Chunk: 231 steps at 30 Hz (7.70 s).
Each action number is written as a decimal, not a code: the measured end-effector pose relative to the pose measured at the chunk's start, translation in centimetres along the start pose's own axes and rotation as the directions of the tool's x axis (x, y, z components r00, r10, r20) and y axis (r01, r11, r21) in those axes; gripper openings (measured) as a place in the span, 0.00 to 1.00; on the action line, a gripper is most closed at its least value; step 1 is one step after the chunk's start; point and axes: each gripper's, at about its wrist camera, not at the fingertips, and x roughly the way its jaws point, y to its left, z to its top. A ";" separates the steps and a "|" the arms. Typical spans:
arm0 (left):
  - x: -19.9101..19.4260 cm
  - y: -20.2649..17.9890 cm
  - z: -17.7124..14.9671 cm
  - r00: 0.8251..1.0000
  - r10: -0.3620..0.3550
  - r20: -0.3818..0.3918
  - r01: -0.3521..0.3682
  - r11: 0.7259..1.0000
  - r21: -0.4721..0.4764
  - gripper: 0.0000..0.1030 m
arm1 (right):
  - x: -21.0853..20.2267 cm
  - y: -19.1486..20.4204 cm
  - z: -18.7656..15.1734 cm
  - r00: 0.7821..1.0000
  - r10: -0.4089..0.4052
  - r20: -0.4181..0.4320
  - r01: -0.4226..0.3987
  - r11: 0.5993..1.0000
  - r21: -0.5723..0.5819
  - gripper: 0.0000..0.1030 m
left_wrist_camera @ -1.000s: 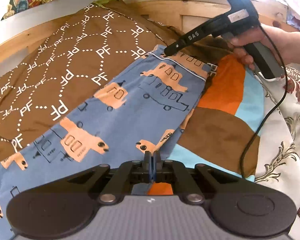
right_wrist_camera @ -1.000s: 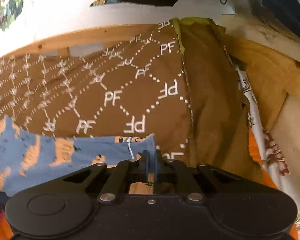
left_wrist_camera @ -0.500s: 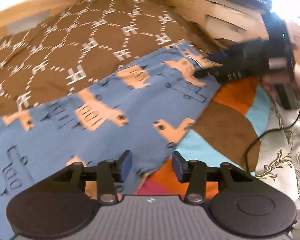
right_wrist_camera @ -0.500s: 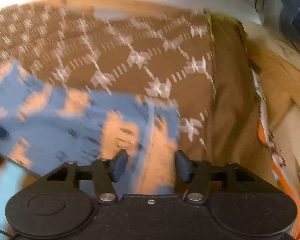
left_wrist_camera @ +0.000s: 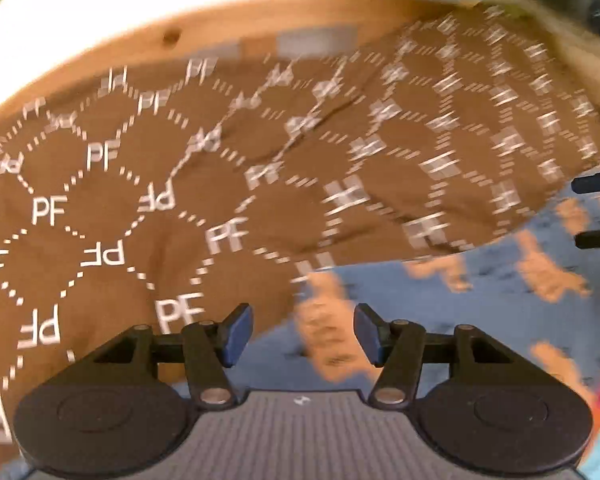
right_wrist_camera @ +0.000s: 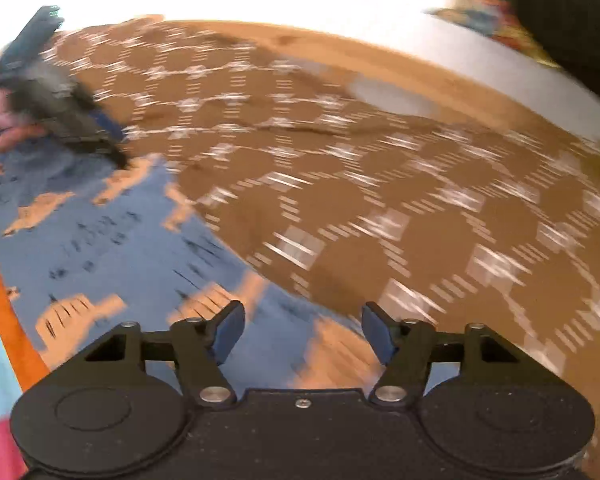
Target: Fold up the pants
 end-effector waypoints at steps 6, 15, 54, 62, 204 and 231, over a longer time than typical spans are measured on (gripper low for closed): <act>2.8 2.5 1.3 0.977 -0.205 -0.054 0.198 0.974 -0.108 0.22 | 5.9 1.5 3.2 0.974 0.212 -0.079 -0.211 0.977 0.026 0.46; 2.9 -0.1 0.1 0.999 -0.049 0.022 0.049 0.999 -0.004 0.18 | 6.9 3.0 3.3 0.991 0.105 -0.083 -0.110 0.993 -0.051 0.11; -12.7 5.7 -11.5 0.918 0.171 0.358 0.003 0.900 -0.437 0.66 | -1.7 13.1 0.8 0.996 0.041 -0.081 -0.033 0.995 0.090 0.57; -5.7 -4.1 -12.9 0.998 -0.027 0.059 0.032 0.995 -0.093 0.66 | -5.0 10.7 -5.8 0.986 -0.126 -0.108 0.152 0.944 0.291 0.70; 2.3 -8.6 -2.6 0.870 -0.483 0.097 0.454 0.710 -0.538 0.09 | -4.9 15.1 -4.7 0.968 -0.244 0.062 0.248 0.967 -0.062 0.15; -2.4 2.8 -7.4 0.943 -0.329 0.045 0.304 0.802 -0.515 0.36 | -1.2 22.7 0.9 0.990 0.119 0.082 -0.091 0.952 -0.291 0.43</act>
